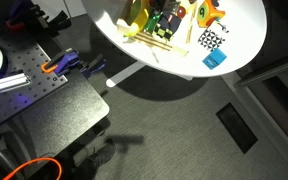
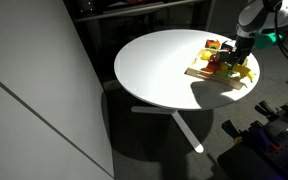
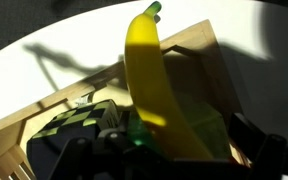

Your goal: Pick up the toy banana from the tray and put it on the table

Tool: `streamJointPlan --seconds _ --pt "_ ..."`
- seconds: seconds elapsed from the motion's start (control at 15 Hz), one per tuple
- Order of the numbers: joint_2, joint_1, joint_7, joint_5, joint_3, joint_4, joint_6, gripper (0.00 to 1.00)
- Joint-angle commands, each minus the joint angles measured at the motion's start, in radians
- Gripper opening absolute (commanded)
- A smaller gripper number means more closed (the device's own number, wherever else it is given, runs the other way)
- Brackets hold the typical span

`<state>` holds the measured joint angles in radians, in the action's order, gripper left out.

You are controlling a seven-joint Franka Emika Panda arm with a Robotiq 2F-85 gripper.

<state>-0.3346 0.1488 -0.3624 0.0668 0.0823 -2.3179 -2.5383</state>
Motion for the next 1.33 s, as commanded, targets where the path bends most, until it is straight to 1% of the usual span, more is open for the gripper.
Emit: streamJointPlan --seconds 0.0,0.07,0.13,0.2,0.4,0.53,0.6,0.93,1.27 --pt "-0.037 0.026 -0.021 -0.017 -0.018 0.023 -0.031 0.75" --pt "-0.043 0.023 -0.011 -0.026 -0.015 0.022 -0.039 0.73" --pt "-0.047 0.019 -0.003 -0.033 -0.013 0.022 -0.045 0.66" --pt "-0.049 0.015 0.008 -0.044 -0.009 0.021 -0.047 0.56" --pt "-0.038 0.006 0.032 -0.072 -0.003 0.014 -0.048 0.32" --pt "-0.030 0.001 0.049 -0.088 0.002 0.014 -0.044 0.17" --pt "-0.027 0.001 0.055 -0.092 0.002 0.015 -0.041 0.14" --pt "0.002 -0.008 0.089 -0.090 -0.004 0.016 -0.036 0.14" --pt "0.012 -0.055 0.187 -0.095 -0.007 0.022 -0.035 0.14"
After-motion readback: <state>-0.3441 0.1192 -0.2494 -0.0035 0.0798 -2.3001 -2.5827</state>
